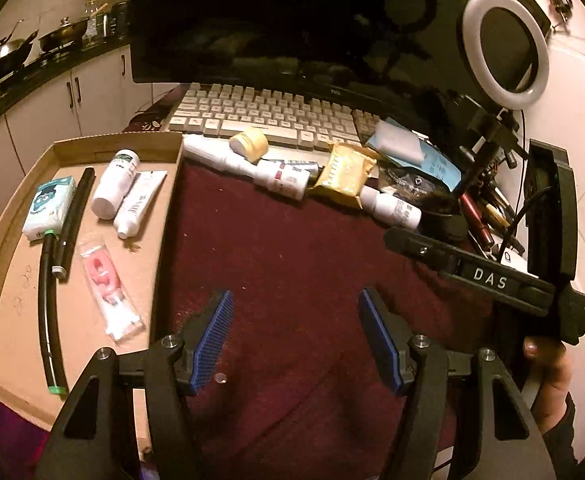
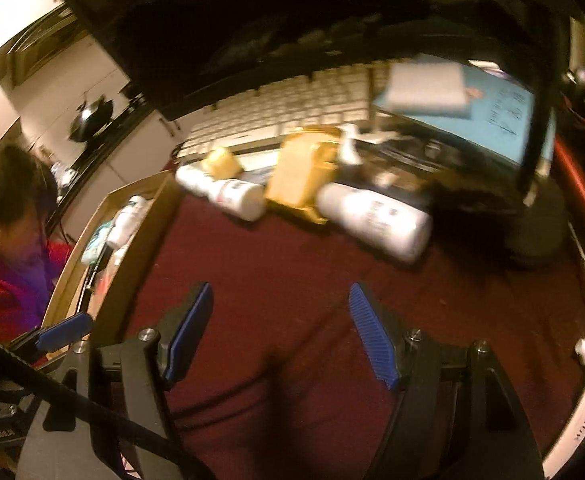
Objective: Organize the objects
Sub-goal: 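Move both grippers back over the pile of bottles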
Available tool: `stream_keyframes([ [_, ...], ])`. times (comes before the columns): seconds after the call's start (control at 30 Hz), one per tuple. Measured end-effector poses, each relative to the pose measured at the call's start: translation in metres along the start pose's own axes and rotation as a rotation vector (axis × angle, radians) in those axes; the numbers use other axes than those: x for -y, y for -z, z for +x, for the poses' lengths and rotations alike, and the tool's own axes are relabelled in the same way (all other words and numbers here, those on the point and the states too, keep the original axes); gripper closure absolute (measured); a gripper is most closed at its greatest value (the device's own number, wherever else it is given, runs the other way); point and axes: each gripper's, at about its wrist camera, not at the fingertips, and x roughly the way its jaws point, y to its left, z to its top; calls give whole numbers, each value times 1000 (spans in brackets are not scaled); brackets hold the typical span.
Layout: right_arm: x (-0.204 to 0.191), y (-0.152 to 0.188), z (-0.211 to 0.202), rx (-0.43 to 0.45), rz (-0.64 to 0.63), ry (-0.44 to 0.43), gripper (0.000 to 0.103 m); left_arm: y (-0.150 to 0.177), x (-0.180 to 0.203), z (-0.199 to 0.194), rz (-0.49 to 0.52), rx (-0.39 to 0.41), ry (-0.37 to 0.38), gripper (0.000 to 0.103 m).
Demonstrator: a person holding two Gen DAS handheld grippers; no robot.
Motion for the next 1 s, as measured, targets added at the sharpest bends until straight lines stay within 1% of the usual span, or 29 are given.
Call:
stream_keyframes([
  [0.23,12,4,-12,18,13,10,32,4,14,7,22,-24,3,44],
  [0.4,17,6,-12,14,19,19,32,4,20,11,36,-33,4,44],
  [0.53,20,4,-12,13,20,32,32,3,18,15,32,-36,7,44],
  [0.67,20,1,-12,19,15,34,32,1,11,22,3,-48,13,44],
  [0.83,16,-2,-6,13,-17,40,32,-2,4,28,-13,-53,12,44],
  [1.0,5,-20,1,34,-110,66,32,-1,-1,36,-33,-73,17,44],
])
